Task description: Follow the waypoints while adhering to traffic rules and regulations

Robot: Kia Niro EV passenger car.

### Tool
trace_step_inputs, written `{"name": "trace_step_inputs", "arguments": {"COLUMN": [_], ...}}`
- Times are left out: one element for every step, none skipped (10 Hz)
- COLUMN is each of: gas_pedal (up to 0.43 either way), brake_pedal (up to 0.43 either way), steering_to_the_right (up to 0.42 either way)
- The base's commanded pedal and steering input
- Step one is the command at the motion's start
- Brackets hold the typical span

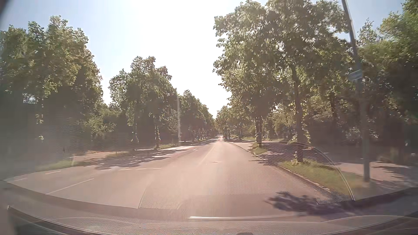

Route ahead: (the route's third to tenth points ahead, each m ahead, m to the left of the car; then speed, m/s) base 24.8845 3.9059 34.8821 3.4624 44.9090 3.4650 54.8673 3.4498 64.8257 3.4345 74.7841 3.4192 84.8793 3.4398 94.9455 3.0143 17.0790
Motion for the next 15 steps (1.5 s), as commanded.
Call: {"name": "trace_step_inputs", "arguments": {"gas_pedal": [0.118, 0.110, 0.098, 0.098, 0.098, 0.087, 0.087, 0.087, 0.087, 0.079, 0.087, 0.087, 0.087, 0.087, 0.087], "brake_pedal": [0.012, 0.006, 0.012, 0.012, 0.012, 0.012, 0.012, 0.012, 0.012, 0.012, 0.012, 0.012, 0.012, 0.012, 0.012], "steering_to_the_right": [-0.001, -0.001, -0.001, -0.001, -0.001, -0.001, -0.001, 0.000, 0.002, 0.001, 0.001, 0.001, 0.001, 0.001, -0.001]}}
